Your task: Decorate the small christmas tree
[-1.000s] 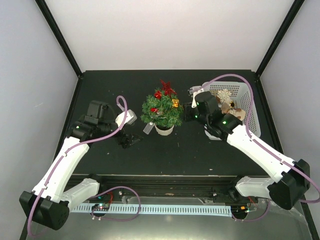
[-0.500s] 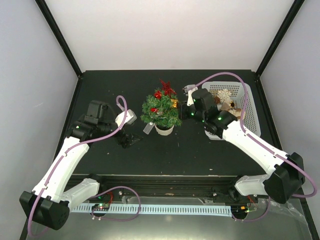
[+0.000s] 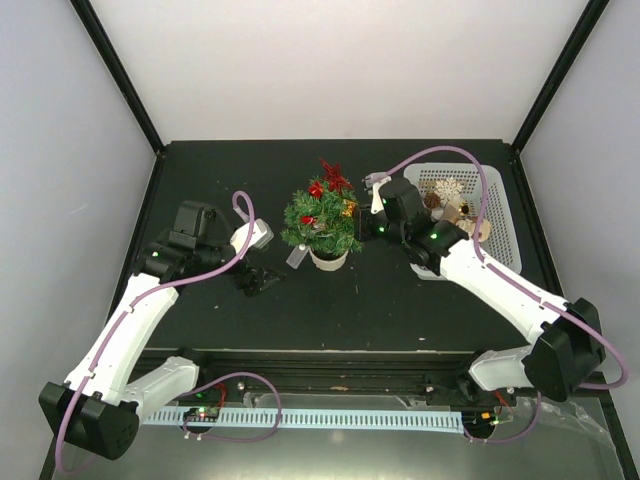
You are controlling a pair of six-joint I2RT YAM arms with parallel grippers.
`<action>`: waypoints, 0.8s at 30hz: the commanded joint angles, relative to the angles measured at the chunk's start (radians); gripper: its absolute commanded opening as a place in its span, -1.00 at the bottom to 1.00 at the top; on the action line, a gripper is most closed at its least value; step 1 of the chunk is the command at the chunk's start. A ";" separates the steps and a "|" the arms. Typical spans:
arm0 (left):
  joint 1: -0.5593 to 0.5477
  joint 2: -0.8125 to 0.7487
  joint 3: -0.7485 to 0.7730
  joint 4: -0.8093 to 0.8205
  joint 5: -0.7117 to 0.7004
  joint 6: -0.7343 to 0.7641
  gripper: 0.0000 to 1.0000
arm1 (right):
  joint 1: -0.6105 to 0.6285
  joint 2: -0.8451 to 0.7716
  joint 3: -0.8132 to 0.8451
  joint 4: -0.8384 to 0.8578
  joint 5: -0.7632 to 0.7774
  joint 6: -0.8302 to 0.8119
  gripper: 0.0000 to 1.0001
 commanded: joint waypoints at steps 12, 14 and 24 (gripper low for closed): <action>0.006 -0.009 0.000 0.010 0.005 0.003 0.98 | -0.006 -0.092 0.001 -0.023 0.163 -0.015 -0.79; 0.006 -0.010 0.001 0.009 0.003 0.003 0.98 | -0.007 -0.091 0.005 -0.032 0.165 -0.017 -0.79; 0.006 -0.020 0.002 0.007 -0.003 0.006 0.98 | -0.008 -0.067 -0.039 -0.011 0.020 -0.009 -0.80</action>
